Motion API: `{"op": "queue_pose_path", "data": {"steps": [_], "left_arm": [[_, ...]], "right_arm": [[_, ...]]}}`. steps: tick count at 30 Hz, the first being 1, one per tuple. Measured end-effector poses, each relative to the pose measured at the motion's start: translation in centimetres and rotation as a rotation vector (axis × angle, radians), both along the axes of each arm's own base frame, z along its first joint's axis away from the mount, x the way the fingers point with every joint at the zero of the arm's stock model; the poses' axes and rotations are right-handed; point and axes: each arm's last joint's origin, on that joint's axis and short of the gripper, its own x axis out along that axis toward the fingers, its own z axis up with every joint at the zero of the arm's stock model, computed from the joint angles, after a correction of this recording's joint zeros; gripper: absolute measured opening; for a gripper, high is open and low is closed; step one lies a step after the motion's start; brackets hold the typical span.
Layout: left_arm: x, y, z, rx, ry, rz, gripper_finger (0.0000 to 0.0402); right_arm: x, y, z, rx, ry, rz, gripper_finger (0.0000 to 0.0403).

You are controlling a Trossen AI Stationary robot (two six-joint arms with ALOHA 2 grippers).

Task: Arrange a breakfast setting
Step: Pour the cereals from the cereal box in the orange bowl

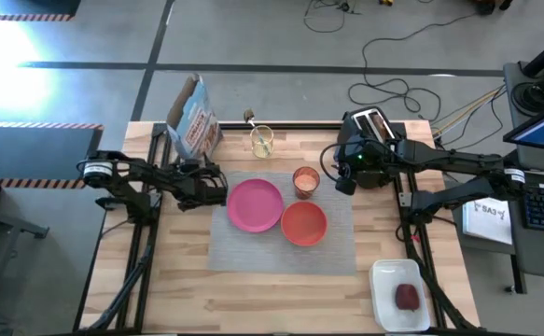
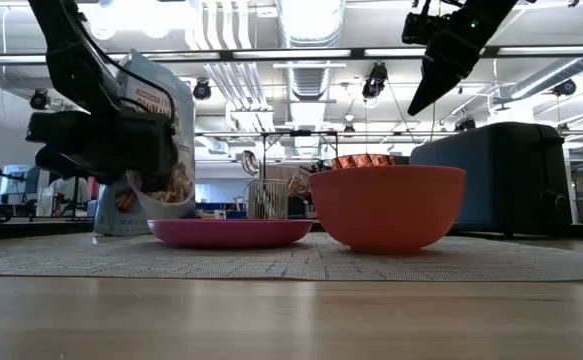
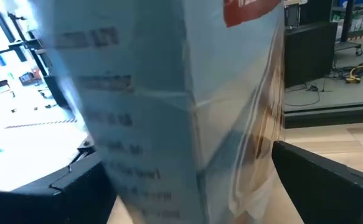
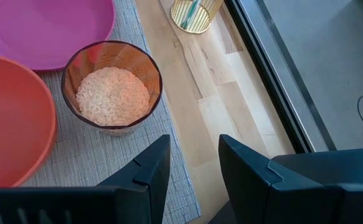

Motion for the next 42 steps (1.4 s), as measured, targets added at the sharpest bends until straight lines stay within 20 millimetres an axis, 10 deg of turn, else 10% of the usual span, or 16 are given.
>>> {"op": "queue_pose_path", "data": {"steps": [42], "left_arm": [[2.3,2.0,0.7,-0.125,-0.06,0.014,0.028]], "right_arm": [[0.0,0.0,0.0,0.0,0.0,0.001,0.0128]]}}
